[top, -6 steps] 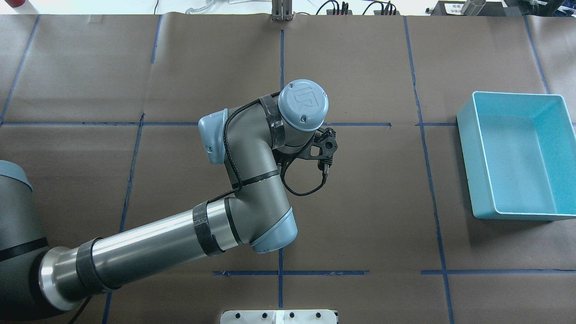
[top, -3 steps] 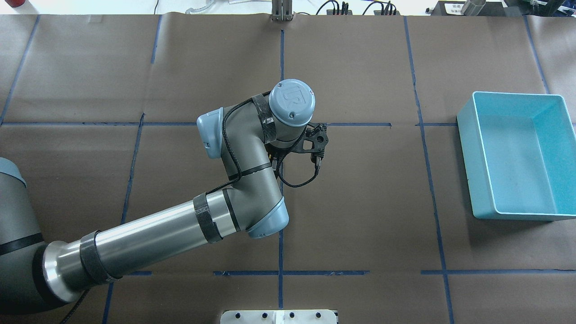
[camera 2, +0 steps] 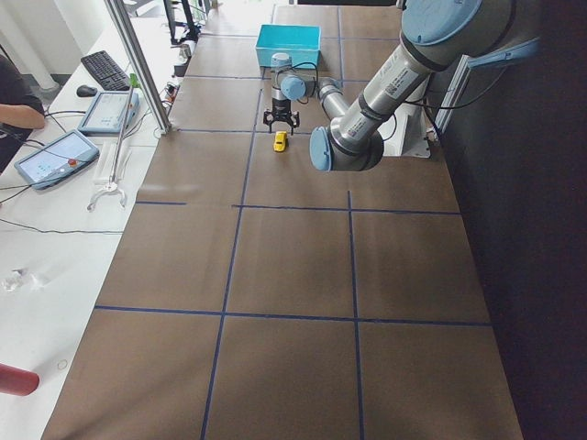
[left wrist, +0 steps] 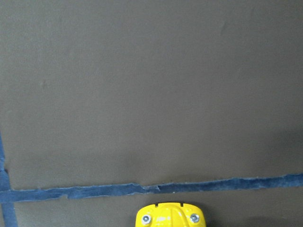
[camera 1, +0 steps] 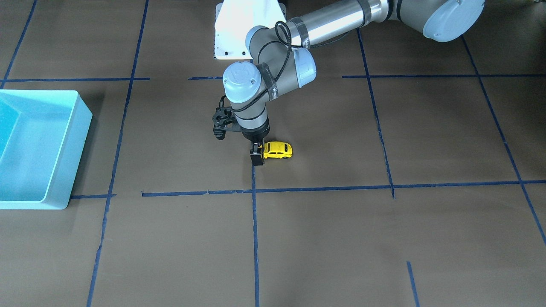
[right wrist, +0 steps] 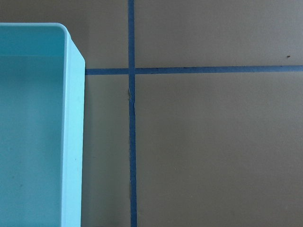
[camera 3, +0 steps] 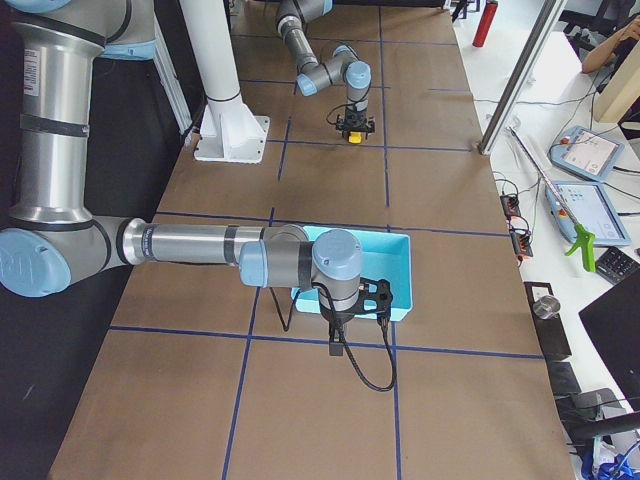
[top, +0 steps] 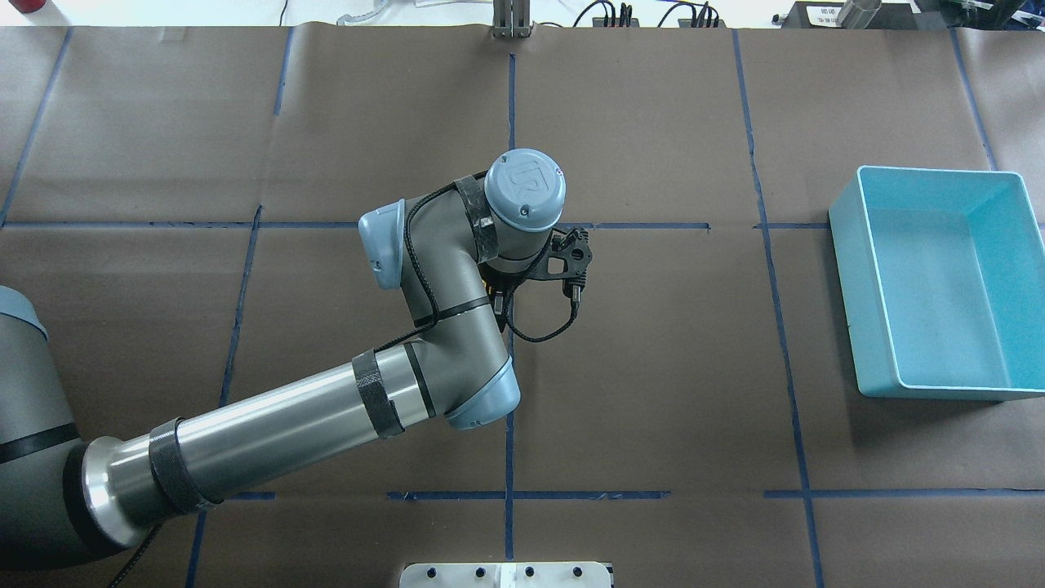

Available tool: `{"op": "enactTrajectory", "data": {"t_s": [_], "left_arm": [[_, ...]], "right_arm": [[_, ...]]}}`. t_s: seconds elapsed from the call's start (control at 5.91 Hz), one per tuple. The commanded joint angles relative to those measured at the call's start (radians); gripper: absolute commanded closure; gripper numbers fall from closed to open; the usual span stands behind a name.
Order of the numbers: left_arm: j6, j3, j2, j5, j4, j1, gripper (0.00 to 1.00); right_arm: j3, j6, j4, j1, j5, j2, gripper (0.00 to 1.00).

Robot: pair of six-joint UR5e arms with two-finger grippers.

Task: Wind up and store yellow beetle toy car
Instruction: 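Lower the left gripper onto the car and grip it against the table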

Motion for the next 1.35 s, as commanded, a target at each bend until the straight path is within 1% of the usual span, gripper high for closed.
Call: {"op": "enactTrajectory", "data": {"t_s": [0.0,0.17,0.34,0.51,0.68,0.85,1.02,1.18], "left_arm": [[0.003,0.004,0.004,-0.004,-0.003,0.002,0.35],[0.006,0.003,0.003,-0.004,-0.003,0.002,0.78],[0.003,-0.005,0.001,-0.013,-0.005,-0.005,0.88],[0.003,-0.012,-0.002,-0.058,-0.019,-0.023,0.92],[-0.003,-0.026,-0.003,-0.116,-0.066,-0.053,0.96],[-0.015,-0.026,-0.005,-0.128,-0.12,-0.058,0.99],[-0.137,-0.025,-0.003,-0.141,-0.187,-0.057,1.0],[-0.162,-0.022,-0.002,-0.185,-0.232,-0.058,1.0]], "right_arm": [[0.0,0.0,0.0,-0.002,0.0,0.0,0.0],[0.0,0.0,0.0,0.0,0.0,0.0,0.0],[0.0,0.0,0.0,0.0,0.0,0.0,0.0],[0.0,0.0,0.0,0.0,0.0,0.0,0.0],[0.0,0.0,0.0,0.0,0.0,0.0,0.0],[0.0,0.0,0.0,0.0,0.0,0.0,0.0],[0.0,0.0,0.0,0.0,0.0,0.0,0.0],[0.0,0.0,0.0,0.0,0.0,0.0,0.0]]}}
